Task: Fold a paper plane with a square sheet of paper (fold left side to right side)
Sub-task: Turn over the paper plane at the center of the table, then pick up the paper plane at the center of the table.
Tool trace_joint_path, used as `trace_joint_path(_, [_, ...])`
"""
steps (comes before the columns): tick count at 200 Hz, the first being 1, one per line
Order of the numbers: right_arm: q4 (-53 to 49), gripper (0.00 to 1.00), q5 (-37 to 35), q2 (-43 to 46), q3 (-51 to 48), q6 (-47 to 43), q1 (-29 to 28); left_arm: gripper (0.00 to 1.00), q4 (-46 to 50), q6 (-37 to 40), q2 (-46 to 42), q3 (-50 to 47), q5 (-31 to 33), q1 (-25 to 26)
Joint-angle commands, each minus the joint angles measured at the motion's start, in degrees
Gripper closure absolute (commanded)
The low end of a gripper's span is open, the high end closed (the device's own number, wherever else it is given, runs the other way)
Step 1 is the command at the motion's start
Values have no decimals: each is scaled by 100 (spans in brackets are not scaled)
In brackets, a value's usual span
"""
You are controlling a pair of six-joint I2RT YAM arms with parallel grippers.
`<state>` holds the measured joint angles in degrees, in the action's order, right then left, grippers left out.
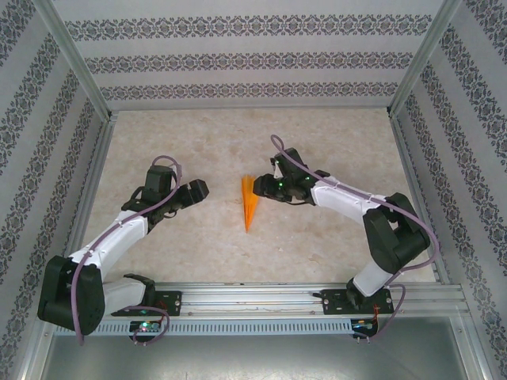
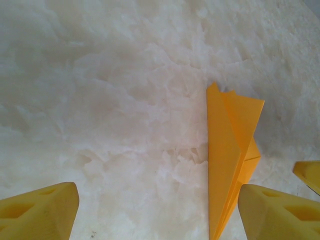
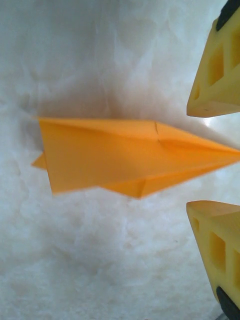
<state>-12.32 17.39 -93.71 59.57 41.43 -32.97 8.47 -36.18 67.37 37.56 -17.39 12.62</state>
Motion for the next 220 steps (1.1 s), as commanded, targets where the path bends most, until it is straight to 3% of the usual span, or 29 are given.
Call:
trace_joint_path(1, [-1135,53,-177,-90,381,-48,-256,16,65,241,-187,153,231,-117])
trace_joint_path(64, [-1364,54,-264,-877,1028,138,-613,15,117,287,-242,146,234,-190])
trace_joint_path(220, [-1431,63,-157,-1566,1399,109,-624,15,216,301,-412,-3,321,-271])
